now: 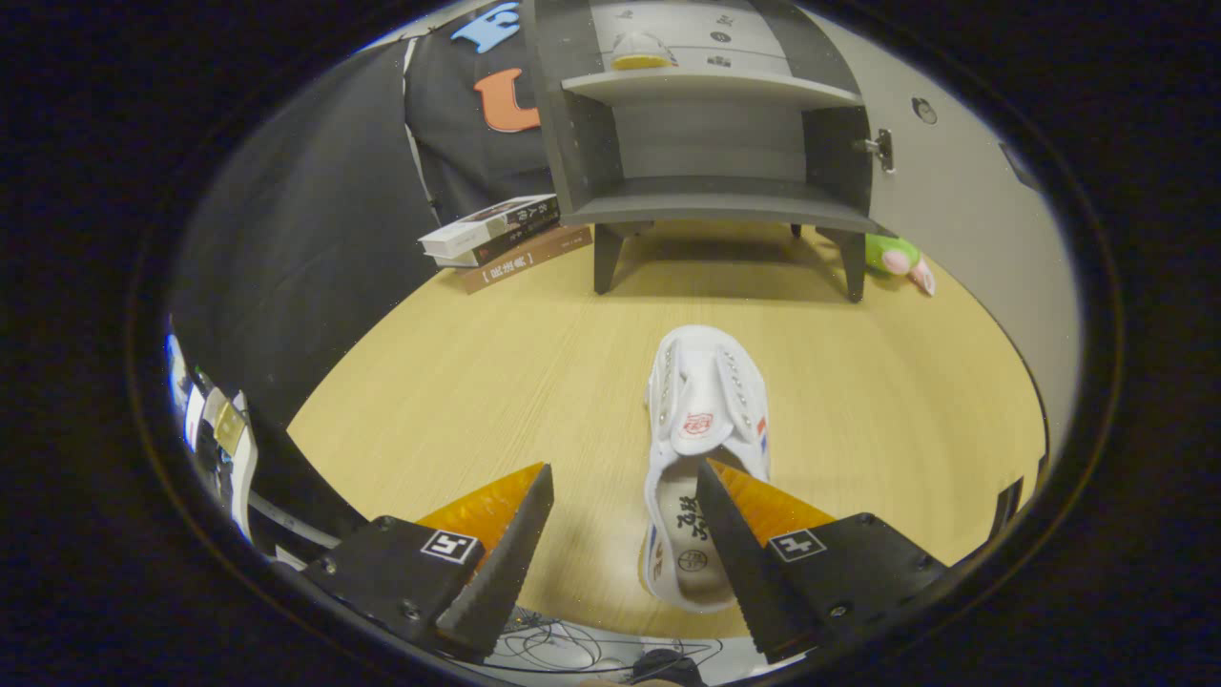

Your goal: Open the shoe cabinet door, grab the shoes and put them into the shoe cabinet, then close the shoe cabinet door.

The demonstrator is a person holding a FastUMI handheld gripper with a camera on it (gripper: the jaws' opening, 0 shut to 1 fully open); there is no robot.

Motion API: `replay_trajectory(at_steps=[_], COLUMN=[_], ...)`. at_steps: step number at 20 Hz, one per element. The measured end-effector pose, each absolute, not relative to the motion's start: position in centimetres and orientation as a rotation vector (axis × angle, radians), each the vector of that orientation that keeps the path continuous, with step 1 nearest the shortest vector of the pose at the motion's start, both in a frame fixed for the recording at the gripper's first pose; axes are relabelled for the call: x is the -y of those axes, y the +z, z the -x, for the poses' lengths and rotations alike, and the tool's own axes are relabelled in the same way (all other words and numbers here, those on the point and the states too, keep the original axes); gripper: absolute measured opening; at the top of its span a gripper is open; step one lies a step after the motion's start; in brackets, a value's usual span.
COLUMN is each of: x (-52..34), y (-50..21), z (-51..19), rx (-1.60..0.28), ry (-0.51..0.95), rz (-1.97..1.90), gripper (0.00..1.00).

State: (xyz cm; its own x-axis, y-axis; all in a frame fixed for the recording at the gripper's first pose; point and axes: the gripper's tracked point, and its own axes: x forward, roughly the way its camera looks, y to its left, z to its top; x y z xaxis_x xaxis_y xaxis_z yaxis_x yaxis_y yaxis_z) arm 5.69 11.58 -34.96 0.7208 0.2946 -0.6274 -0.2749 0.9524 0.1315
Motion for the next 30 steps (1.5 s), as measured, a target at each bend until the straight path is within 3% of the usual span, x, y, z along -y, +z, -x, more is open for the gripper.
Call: replay_trajectory(at_steps=[10,13,15,17,18,23,30], x=[-12.1,-12.4,-10.8,-11.4,-11.2,-10.9,-8.9], y=[-36.0,-36.0,-36.1,-36.3,-36.1,-33.7,-20.6], z=[-11.7,-12.3,-13.0,-13.0,-12.9,-12.8,-14.2], rx=[-0.616,-0.607,-0.598,-0.617,-0.622,-0.614,-0.448], ry=[0.351,0.387,0.336,0.352,0.359,0.357,0.322], rz=[0.027,0.041,0.058,0.015,0.033,0.056,0.048], gripper=[0.94,0.78,0.58,0.20,0.14,0.11,0.11])
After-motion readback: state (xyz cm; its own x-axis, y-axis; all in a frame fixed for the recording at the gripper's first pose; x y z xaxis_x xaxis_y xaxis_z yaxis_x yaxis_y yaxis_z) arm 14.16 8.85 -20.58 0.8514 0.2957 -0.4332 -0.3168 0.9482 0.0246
